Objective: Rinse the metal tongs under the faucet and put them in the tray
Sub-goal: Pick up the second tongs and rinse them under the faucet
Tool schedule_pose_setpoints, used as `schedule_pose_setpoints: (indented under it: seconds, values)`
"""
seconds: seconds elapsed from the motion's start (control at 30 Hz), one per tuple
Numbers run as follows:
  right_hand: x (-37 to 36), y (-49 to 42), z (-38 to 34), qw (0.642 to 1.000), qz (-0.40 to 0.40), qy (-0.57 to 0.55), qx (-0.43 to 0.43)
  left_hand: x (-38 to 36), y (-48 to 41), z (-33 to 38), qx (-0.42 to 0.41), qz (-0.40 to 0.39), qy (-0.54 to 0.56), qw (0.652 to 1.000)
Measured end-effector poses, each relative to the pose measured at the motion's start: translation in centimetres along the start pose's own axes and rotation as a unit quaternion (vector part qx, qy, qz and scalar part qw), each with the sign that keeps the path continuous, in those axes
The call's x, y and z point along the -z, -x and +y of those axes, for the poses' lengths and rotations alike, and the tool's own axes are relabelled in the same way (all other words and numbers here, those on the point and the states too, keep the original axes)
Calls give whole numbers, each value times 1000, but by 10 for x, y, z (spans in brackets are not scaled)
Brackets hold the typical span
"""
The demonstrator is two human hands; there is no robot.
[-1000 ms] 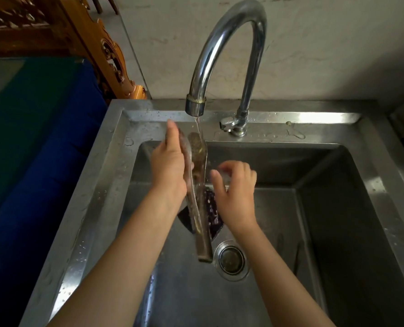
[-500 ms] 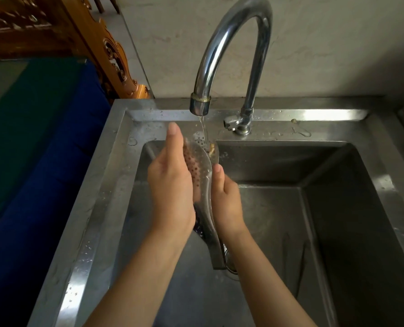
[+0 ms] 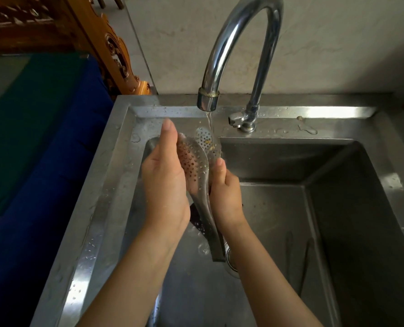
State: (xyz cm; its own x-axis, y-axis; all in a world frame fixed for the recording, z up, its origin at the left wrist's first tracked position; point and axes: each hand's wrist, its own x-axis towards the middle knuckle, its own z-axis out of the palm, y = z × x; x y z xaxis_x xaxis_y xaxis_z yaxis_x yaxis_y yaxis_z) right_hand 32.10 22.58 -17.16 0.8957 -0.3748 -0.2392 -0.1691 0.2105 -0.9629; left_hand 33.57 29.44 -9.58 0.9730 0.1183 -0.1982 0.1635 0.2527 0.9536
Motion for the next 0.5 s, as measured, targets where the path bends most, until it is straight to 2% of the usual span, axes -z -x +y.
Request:
schedule_pose_setpoints:
  seconds: [0.3, 0.5]
  values:
    - [2, 8, 11, 995, 33, 59, 74, 2, 5, -11, -24, 16, -27, 999]
    - [10, -14, 1, 979, -12, 147, 142, 1, 3, -11, -48, -4, -54, 997]
